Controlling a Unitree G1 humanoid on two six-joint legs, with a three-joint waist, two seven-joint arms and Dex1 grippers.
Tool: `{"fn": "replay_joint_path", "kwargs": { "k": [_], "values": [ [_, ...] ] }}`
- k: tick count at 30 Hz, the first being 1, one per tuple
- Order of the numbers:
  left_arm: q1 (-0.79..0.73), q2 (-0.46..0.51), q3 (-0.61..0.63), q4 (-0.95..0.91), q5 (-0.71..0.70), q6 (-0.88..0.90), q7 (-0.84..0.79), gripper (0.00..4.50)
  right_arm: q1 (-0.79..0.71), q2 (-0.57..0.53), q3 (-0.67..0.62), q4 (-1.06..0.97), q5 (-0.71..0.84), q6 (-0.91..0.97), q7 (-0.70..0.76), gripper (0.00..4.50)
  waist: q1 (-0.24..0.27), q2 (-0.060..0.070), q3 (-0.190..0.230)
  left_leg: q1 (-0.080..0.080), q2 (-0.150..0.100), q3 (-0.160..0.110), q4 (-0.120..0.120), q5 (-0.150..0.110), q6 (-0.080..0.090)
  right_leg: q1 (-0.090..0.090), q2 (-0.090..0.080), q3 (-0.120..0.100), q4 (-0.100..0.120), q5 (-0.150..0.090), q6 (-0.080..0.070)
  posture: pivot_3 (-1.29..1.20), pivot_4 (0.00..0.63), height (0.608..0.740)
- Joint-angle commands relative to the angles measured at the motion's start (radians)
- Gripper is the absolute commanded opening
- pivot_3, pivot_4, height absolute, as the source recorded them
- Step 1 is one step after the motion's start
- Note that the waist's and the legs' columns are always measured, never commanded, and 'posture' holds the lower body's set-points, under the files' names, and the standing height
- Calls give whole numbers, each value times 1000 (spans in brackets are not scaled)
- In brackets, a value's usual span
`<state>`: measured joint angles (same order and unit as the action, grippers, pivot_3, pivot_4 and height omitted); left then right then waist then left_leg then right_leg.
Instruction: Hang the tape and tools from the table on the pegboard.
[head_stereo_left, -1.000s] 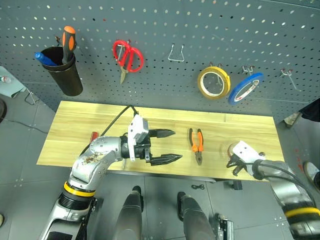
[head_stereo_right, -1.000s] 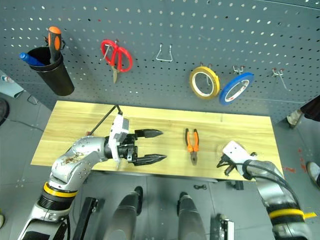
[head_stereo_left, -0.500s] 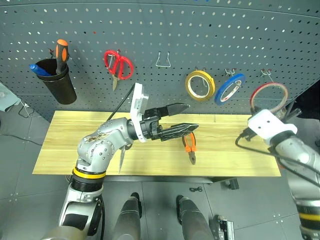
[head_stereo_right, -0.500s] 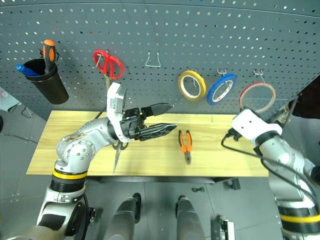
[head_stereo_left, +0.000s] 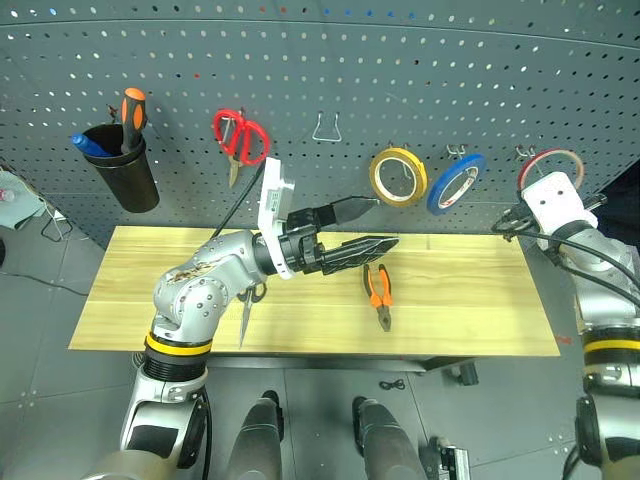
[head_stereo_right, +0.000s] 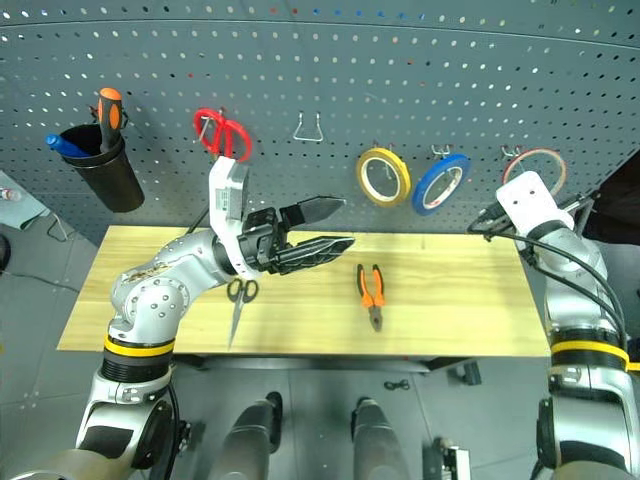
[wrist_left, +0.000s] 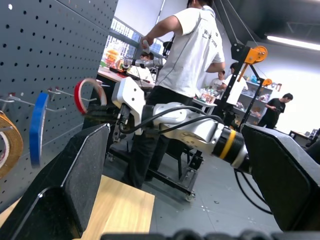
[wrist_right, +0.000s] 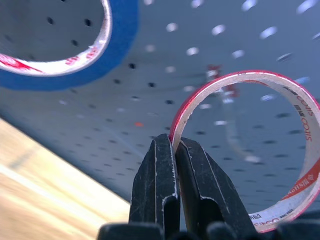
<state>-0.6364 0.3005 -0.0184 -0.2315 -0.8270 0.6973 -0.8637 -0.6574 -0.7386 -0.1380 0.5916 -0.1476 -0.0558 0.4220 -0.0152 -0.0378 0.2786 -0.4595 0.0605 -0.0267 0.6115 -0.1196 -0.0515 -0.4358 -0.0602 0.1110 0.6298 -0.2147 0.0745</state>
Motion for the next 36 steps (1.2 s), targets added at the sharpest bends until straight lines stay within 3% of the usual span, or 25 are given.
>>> {"fn": "replay_joint_path", "kwargs": {
  "k": [1, 6, 12, 17, 22, 25, 28, 36],
  "values": [
    [-13, 0, 16, -46, -27, -6, 2, 4500, -30, -11, -28, 67, 58, -23, 34, 787, 4, 0, 0, 0, 0, 0, 0, 0, 0, 0, 0, 0, 0, 0, 0, 98, 176, 740],
    [-22, -5, 33, -40, -36, -12, 15, 4500, 35, -7, -29, 4, 81, -7, 26, 2431, 3, 0, 0, 0, 0, 0, 0, 0, 0, 0, 0, 0, 0, 0, 1, 108, 191, 740],
    [6, 23, 30, -32, -17, -20, 0, 4500, 298, 37, -66, -295, 127, 124, 5, 4483, 8, 0, -2, 0, -1, -1, 0, 0, 0, 1, 0, 0, 1, 0, 1, 103, 204, 740],
    [133, 169, -24, -39, 100, -78, -105, 4500, 499, 116, 11, -647, 172, 463, 50, 4483, -7, 4, -5, 2, 0, -1, 0, 0, 0, 0, 0, 1, 2, 0, 0, 90, 216, 740],
    [293, 329, 21, -33, 148, -111, -185, 4500, 450, 233, 143, -882, 280, 876, 81, 4483, -30, 4, -5, 3, 2, 0, 0, 2, 3, -1, 2, 2, 4, 0, 2, 81, 240, 740],
    [401, 424, 94, -57, 124, -76, -205, 4500, 292, 318, 176, -832, 298, 1067, 35, 4483, -31, 5, -5, 3, 5, 0, 0, 3, 4, -3, 5, 1, 4, 0, -5, 100, 252, 740],
    [454, 459, 136, -85, 99, -57, -191, 4500, 195, 371, 157, -749, 304, 1158, -12, 4483, -13, 5, -5, 3, 5, 0, -1, 5, 7, -3, 4, 0, 3, 1, -5, 109, 255, 740],
    [538, 472, 252, -170, 24, 17, -117, 4500, -32, 463, 165, -386, 268, 1126, -106, 4483, 22, 4, -5, -1, 7, 3, -2, 5, 7, -3, 3, -2, 1, 0, -6, 147, 257, 740]
  ]
}}
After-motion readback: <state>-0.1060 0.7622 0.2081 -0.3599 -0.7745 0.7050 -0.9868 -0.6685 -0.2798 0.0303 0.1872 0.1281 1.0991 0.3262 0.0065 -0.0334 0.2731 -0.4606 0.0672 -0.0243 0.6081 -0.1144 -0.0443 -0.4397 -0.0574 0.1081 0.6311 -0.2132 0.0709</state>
